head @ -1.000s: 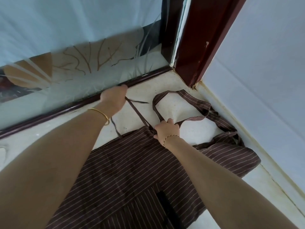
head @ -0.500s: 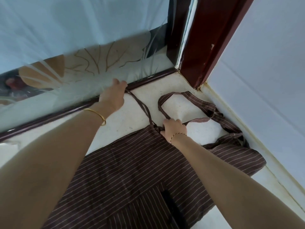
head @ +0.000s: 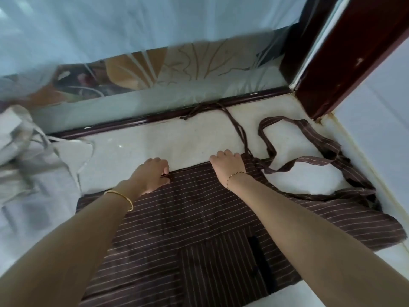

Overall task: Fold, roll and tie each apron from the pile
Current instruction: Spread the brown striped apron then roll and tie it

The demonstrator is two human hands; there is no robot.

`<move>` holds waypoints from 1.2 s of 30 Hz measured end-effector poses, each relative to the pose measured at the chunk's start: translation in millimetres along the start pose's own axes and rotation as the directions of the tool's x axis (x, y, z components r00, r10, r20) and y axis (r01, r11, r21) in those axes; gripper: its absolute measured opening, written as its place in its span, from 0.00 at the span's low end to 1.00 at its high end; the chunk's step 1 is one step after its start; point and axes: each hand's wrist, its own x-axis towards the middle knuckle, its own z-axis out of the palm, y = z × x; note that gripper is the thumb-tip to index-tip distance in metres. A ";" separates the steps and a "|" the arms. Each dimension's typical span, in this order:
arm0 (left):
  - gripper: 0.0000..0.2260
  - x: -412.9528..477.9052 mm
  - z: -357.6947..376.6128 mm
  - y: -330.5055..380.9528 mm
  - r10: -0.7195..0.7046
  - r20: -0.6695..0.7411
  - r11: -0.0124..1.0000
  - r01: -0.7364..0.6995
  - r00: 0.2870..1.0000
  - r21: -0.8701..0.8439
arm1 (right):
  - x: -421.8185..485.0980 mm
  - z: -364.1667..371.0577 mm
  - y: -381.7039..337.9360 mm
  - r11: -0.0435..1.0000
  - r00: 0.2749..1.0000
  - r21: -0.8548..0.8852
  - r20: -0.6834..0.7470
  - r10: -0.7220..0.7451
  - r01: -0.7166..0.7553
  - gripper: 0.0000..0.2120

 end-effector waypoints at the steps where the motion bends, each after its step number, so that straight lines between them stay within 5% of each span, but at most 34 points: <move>1: 0.09 -4.9 0.7 -5.9 -0.007 -0.016 0.999 0.007 1.000 0.032 | 1.9 0.7 -0.3 1.000 1.000 -0.013 0.003 -0.002 0.002 0.18; 8: 0.12 -19.1 2.7 -29.9 -0.027 -0.047 0.993 0.032 0.999 0.114 | 19.0 -6.6 11.1 0.998 0.989 0.029 0.136 -0.059 0.055 0.03; 22: 0.09 -32.6 -4.4 -55.6 -0.064 0.098 0.987 0.049 0.993 0.155 | 27.9 -11.1 12.3 0.996 0.977 0.067 0.213 0.035 -0.050 0.07; 26: 0.03 -40.6 -10.0 -71.9 -0.171 0.155 0.979 0.149 0.973 0.139 | 26.3 -10.9 12.6 0.996 0.976 0.074 0.212 0.038 -0.055 0.09; 34: 0.07 -57.9 -22.9 -108.5 -0.310 0.203 0.924 0.244 0.929 0.294 | 27.4 -12.4 10.4 0.994 0.969 0.052 0.231 0.083 -0.097 0.06; 36: 0.09 -58.6 -21.2 -112.4 -0.319 0.199 0.916 0.248 0.927 0.314 | 26.8 -15.3 7.8 0.993 0.972 -0.001 0.203 0.115 -0.118 0.12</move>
